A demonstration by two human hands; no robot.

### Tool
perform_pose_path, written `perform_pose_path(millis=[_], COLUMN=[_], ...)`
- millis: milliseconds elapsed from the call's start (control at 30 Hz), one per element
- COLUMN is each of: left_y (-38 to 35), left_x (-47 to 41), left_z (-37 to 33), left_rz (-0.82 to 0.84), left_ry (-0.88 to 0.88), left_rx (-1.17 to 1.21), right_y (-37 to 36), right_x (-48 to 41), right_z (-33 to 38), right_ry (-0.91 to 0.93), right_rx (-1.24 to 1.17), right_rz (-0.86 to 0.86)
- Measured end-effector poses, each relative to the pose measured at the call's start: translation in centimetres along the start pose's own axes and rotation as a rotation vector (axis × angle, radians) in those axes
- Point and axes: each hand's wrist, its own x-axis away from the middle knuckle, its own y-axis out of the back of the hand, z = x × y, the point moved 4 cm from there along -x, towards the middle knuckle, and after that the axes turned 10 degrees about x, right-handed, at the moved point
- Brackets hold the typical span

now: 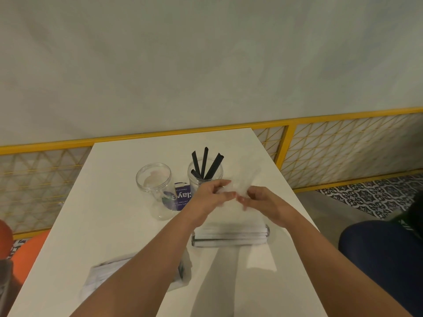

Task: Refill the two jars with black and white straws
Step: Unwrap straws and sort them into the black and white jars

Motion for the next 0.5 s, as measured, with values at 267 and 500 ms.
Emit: perform_pose_path(millis=[267, 500], left_y=[-0.2, 0.1], left_x=[1.2, 2.0], left_z=[-2.9, -6.1], left_rz=[-0.087, -0.135], left_ry=[-0.103, -0.399], left_rx=[0.075, -0.112], right_y=[0.8, 2.0], right_x=[0.4, -0.1], right_z=[2.7, 6.0], right_ry=[0.071, 0.037], right_rx=[-0.230, -0.115], right_rz=[-0.062, -0.173])
